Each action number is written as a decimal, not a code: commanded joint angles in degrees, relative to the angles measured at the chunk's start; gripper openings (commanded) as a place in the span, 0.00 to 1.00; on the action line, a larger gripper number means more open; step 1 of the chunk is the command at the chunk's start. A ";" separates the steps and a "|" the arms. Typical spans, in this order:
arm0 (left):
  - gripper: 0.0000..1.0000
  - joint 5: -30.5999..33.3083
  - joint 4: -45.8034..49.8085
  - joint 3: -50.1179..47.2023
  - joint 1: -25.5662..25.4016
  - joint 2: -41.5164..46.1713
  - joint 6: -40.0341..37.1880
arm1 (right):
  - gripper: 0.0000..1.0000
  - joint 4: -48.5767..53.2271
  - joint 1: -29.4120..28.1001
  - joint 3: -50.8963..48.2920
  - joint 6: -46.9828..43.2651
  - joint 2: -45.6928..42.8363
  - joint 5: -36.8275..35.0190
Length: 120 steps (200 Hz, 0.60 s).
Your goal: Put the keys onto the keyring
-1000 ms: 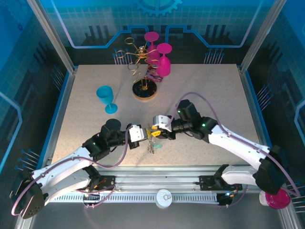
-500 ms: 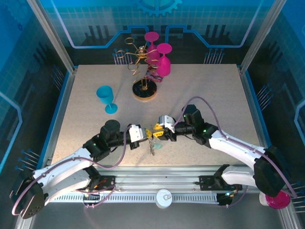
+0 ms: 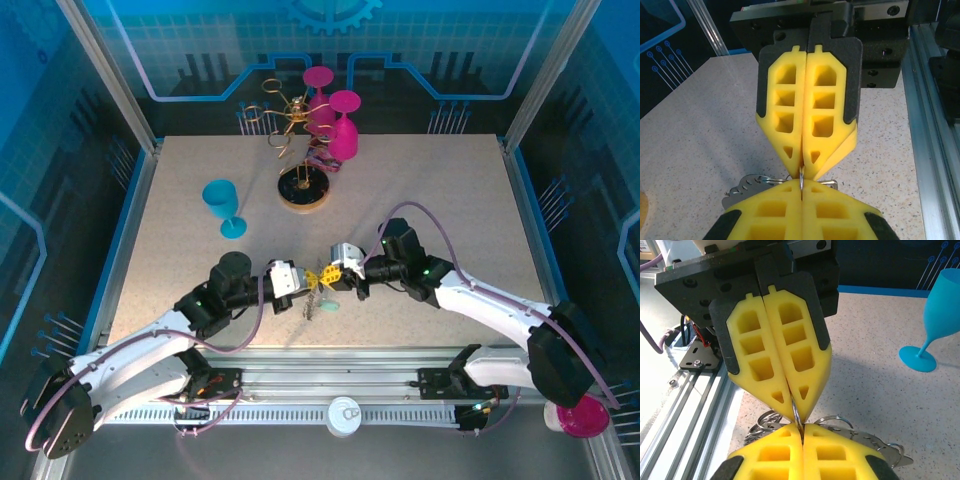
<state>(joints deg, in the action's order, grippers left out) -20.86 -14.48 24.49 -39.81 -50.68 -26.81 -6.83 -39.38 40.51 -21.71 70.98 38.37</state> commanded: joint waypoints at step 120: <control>0.00 2.64 10.55 6.50 -0.10 0.20 -5.17 | 0.26 18.16 -1.78 14.14 -5.94 -1.46 -3.69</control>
<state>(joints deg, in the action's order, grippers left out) -18.24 -2.57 31.05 -39.81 -51.09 -31.64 20.01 -42.89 57.01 -33.67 74.56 30.04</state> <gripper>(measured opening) 0.049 0.172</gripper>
